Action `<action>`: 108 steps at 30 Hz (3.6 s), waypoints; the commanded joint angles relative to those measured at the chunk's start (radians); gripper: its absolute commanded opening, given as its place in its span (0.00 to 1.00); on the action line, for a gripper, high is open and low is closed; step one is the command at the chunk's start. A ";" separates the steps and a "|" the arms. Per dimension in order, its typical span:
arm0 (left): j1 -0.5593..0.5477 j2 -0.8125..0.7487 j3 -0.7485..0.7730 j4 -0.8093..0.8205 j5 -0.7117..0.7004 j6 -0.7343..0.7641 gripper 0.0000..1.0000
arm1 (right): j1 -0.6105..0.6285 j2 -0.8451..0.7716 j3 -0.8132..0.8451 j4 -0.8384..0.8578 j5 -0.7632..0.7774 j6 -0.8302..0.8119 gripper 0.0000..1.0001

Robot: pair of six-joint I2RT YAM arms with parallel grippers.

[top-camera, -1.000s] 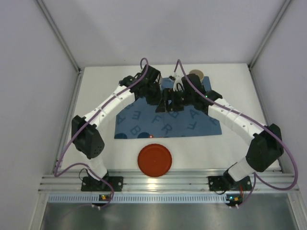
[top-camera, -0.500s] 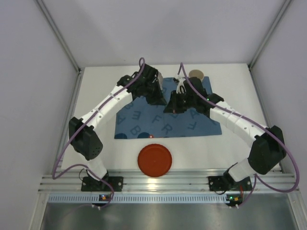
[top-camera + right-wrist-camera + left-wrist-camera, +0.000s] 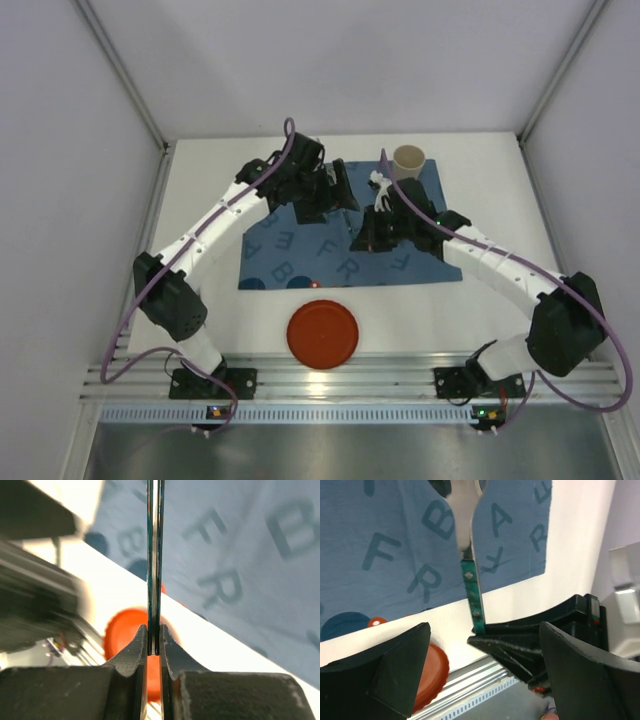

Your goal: Set the dinner table for one person

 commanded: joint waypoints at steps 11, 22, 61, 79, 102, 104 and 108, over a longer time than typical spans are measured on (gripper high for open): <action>0.166 -0.203 -0.155 -0.120 -0.139 0.086 0.95 | -0.243 -0.064 -0.305 0.039 0.130 -0.003 0.00; 0.168 -0.291 -0.422 -0.140 -0.138 0.167 0.94 | -0.326 0.061 -0.287 0.048 0.188 -0.066 0.00; 0.042 -0.180 -0.816 0.169 0.260 0.296 0.00 | -0.343 -0.119 -0.065 -0.383 0.496 -0.151 0.69; 0.091 0.355 0.012 0.027 0.010 0.273 0.00 | -0.346 -0.349 -0.164 -0.469 0.481 -0.128 0.70; 0.192 0.233 -0.066 -0.056 -0.217 0.234 0.98 | -0.346 -0.378 -0.176 -0.492 0.360 -0.134 0.70; 0.215 0.150 -0.118 -0.094 -0.361 0.202 0.98 | -0.344 -0.373 -0.171 -0.492 0.349 -0.137 0.70; 0.356 -0.123 -0.360 -0.148 -0.464 0.159 0.98 | -0.344 -0.372 -0.174 -0.483 0.329 -0.138 0.70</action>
